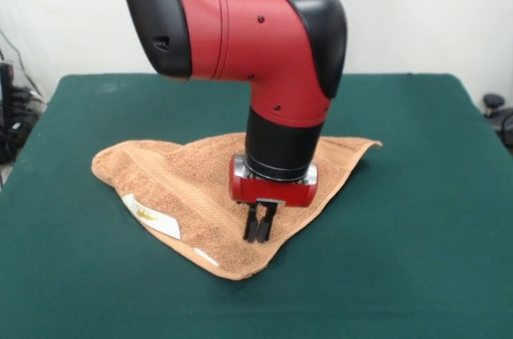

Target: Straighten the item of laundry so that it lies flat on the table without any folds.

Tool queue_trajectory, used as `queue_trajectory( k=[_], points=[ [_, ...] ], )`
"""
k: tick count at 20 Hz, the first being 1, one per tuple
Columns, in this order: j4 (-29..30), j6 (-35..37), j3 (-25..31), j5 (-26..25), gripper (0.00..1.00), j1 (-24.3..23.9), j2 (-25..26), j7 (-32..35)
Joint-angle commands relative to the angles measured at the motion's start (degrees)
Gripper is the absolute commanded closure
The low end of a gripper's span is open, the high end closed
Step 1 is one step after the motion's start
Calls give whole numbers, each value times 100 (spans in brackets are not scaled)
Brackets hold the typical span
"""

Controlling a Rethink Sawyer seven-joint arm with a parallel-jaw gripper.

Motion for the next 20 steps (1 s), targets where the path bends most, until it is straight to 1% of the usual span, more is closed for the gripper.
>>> queue_trajectory(
  k=[1,4,7,9,14,17,18,20],
  points=[
    [374,-1121,-49,-634,100,-19,838,-104],
    [314,-1231,-150,-680,100,103,821,80],
    [336,-1282,-5,-615,100,-6,845,-52],
    [367,-1278,-15,-597,100,-9,787,-29],
    [507,-1040,-56,-424,100,-69,564,57],
    [525,-962,2,-355,100,-150,575,-18],
    [538,-913,30,-319,0,-181,574,-51],
    [520,-724,67,-255,0,-212,575,-148]
  ],
)
